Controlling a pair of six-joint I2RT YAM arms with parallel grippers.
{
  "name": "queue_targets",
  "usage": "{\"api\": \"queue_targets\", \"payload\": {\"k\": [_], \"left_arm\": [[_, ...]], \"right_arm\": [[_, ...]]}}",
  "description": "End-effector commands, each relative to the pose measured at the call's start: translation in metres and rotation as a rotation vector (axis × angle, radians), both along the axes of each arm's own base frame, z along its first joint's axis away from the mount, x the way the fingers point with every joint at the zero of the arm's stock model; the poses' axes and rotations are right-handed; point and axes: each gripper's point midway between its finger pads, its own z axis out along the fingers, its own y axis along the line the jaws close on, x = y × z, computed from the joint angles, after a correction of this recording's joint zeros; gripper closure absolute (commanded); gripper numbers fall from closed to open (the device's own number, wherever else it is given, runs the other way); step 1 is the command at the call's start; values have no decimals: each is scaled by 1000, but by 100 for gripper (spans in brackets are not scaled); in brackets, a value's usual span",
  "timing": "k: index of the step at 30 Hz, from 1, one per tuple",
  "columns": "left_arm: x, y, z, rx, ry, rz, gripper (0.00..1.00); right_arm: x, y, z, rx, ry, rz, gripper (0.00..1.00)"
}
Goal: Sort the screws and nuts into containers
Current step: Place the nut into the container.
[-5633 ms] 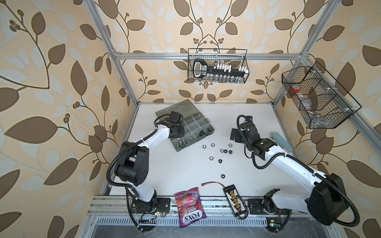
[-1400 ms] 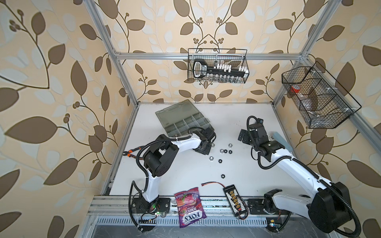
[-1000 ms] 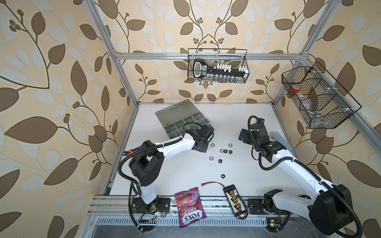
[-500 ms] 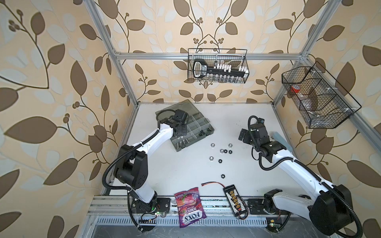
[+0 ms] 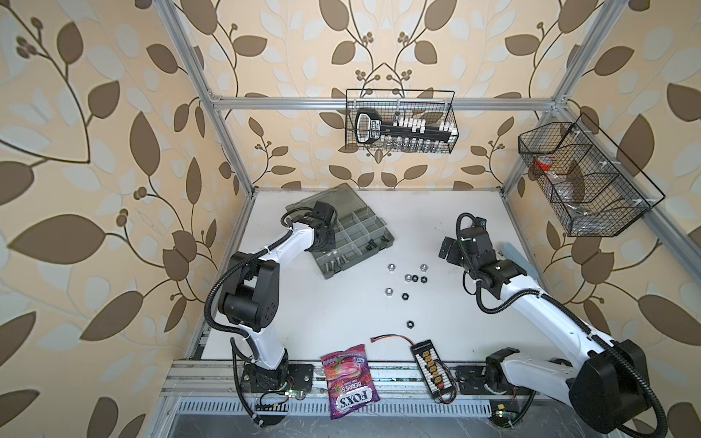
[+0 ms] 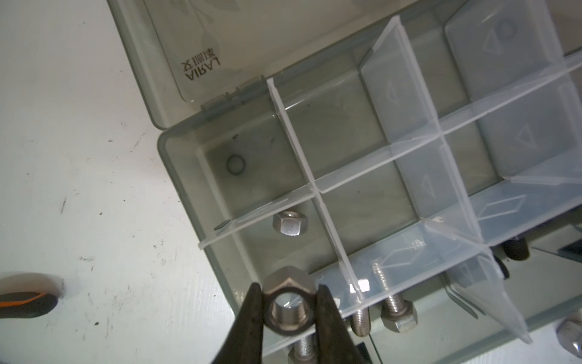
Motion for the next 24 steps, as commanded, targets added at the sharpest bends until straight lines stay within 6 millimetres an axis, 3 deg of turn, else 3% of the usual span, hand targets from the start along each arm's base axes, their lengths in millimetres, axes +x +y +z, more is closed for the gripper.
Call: {"api": "queue_targets", "payload": {"k": [1,8,11,20,24], "left_arm": [[7,0,4,-16,-21,-2,86],[5,6,-5,-4,4,13,79],[3,6,-7,-4,12,12,66],[-2,4,10,-29,-9,-1,65],[-5,-6,22,-90,-35,-25,64]], "right_arm": [[-4,-1,-3,11,4,-1,0],[-3,0,-5,11,11,0,1],[-3,0,-5,12,12,1,0],[-1,1,-3,15,9,5,0],[-2,1,-4,17,9,2,0]]}}
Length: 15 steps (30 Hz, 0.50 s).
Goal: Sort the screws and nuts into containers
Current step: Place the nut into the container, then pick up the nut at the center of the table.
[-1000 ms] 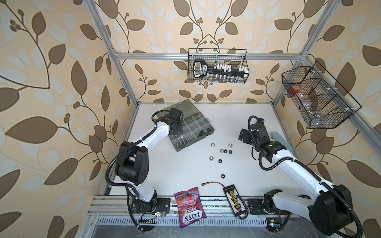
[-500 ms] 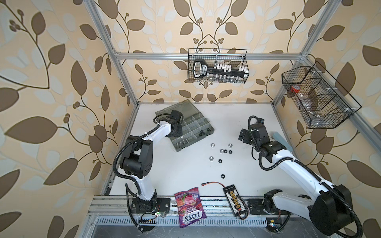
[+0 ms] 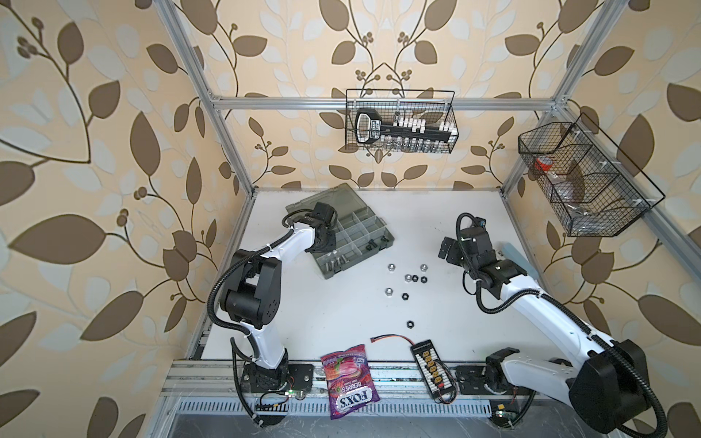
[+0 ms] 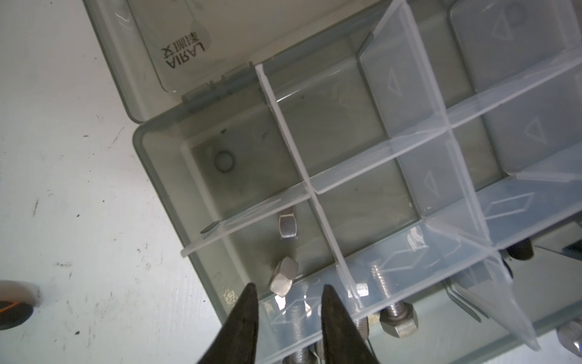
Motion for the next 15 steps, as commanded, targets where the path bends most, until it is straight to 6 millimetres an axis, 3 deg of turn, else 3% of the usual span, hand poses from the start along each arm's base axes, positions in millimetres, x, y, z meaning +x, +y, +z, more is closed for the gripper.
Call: {"api": "queue_targets", "payload": {"k": [1,8,12,15], "left_arm": [[-7,-7,28,-73,-54,-25,64],[-27,-49,54,-97,-116,-151,55],[-49,-91,62,-119,-123,-261,55],[-68,-121,54,-132,-92,-333,55]], "right_arm": [[-2,-1,-4,8,9,-7,0],[-4,-4,-6,0,11,-19,0],[-4,-5,-6,-3,14,-24,0],[-4,-6,-6,0,15,-28,0]]}}
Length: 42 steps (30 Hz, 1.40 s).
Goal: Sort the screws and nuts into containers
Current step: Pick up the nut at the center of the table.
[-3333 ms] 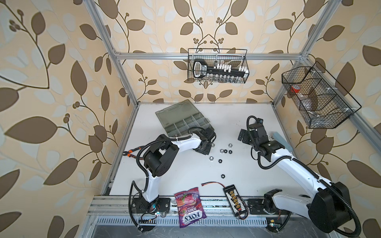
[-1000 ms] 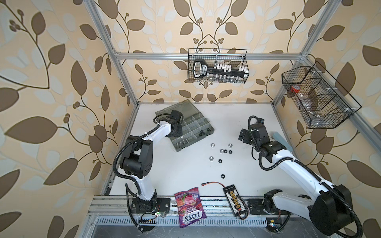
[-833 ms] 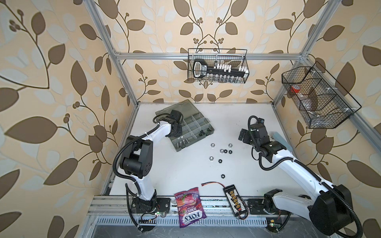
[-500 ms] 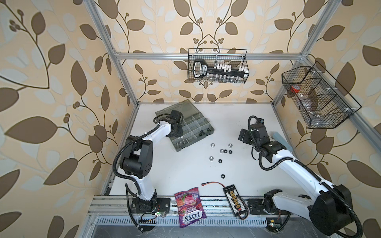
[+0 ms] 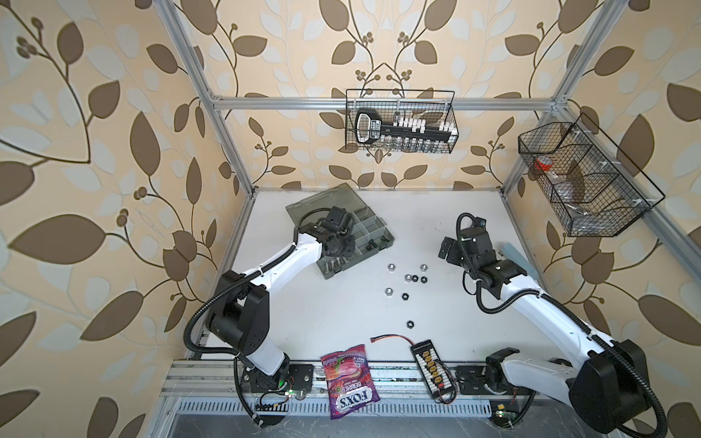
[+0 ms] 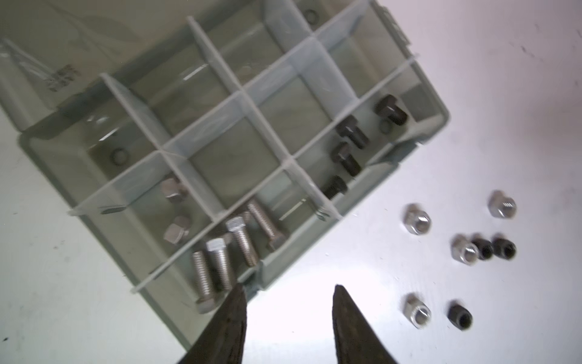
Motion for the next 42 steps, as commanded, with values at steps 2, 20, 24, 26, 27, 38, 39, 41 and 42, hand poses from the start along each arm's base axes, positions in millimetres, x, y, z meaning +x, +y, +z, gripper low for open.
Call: {"api": "queue_targets", "payload": {"k": [2,20,24,26,27,38,39,41,42], "left_arm": [[-30,-41,-7,-21,44,-113,53],[-87,-142,-93,57,237,-370,50],[-90,-143,-100,67,251,-373,51],[-89,-142,-103,75,253,-366,52],[-88,-141,-104,81,251,-363,52],[-85,-139,-118,116,270,-343,58],[-85,-139,-118,120,270,-342,59],[-86,-138,-119,122,276,-340,60],[-87,-137,-118,121,277,-340,60]], "right_arm": [[-4,-4,-7,-1,18,-24,0],[-6,-8,-11,-17,29,-36,1],[-5,-8,-12,-17,33,-41,0],[-5,-8,-13,-17,36,-39,0],[-4,-8,-12,-16,34,-39,0],[-5,-9,-12,-17,32,-42,0],[-5,-9,-12,-18,33,-42,0],[-5,-8,-12,-17,32,-41,0],[-5,-8,-12,-17,32,-42,0]]}}
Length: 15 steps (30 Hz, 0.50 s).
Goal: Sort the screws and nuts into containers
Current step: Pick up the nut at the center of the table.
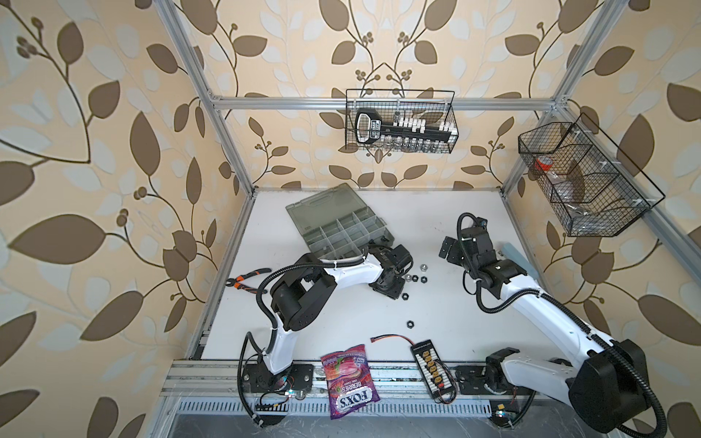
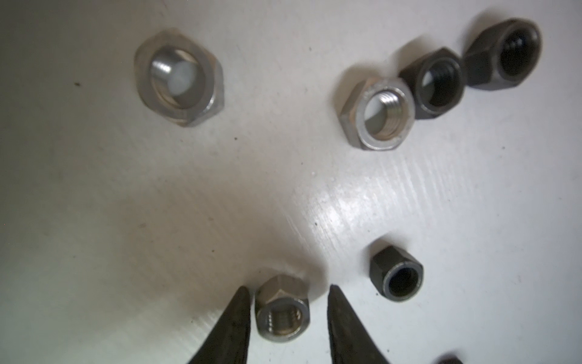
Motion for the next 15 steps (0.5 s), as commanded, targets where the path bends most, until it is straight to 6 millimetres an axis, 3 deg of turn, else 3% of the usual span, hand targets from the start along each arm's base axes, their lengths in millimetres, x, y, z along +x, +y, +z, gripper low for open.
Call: {"api": "queue_targets", "payload": {"k": [1,8,15], "left_arm": [[-3,4,-2,29,17,12,60],[-8,15,-3,90,36,15,60],[-10,12,-8,129,32,-4,61]], "right_arm": [[-5,-6,-12,-20,33,-22,0],[-4,-6,-11,-20,33,-23,1],[-4,-6,-13,-21,39,-24,0]]}}
